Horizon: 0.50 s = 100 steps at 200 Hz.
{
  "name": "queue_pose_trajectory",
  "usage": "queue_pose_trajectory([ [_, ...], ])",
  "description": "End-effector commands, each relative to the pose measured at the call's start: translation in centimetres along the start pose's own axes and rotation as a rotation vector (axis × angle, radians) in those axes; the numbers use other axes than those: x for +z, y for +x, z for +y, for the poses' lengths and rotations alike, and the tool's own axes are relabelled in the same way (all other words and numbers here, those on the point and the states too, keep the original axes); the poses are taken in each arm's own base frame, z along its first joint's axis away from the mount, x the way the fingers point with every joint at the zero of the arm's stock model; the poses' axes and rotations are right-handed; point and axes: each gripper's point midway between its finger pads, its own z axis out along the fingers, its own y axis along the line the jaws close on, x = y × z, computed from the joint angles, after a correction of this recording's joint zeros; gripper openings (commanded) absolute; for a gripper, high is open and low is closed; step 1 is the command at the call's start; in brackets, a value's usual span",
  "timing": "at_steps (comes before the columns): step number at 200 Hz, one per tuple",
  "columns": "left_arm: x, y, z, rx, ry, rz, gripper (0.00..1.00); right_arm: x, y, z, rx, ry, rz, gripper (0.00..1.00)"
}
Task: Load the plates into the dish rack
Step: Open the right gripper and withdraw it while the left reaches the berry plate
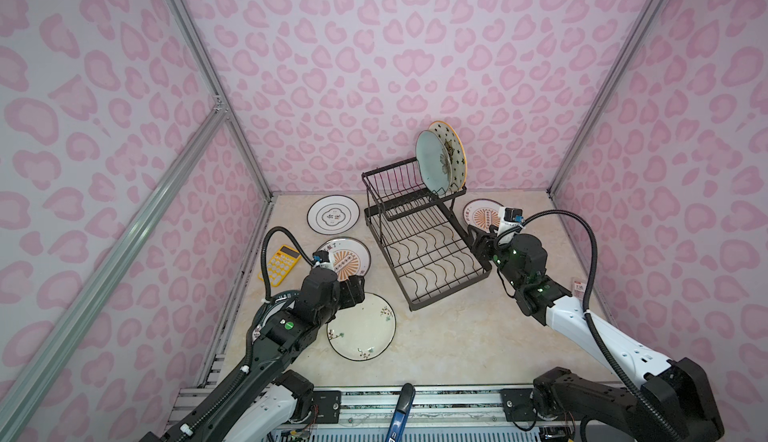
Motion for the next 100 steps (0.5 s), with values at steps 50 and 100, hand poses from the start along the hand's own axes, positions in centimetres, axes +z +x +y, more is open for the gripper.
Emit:
queue_pose_trajectory([
  [50, -1.4, 6.2, 5.8, -0.178, -0.201, 0.161, 0.80, 2.2, 0.8, 2.5, 0.033, -0.132, 0.048, 0.69],
  [100, -2.7, 9.6, 7.9, -0.255, -0.280, 0.275, 0.78, 2.4, 1.4, 2.4, 0.025, -0.128, 0.069, 0.69],
])
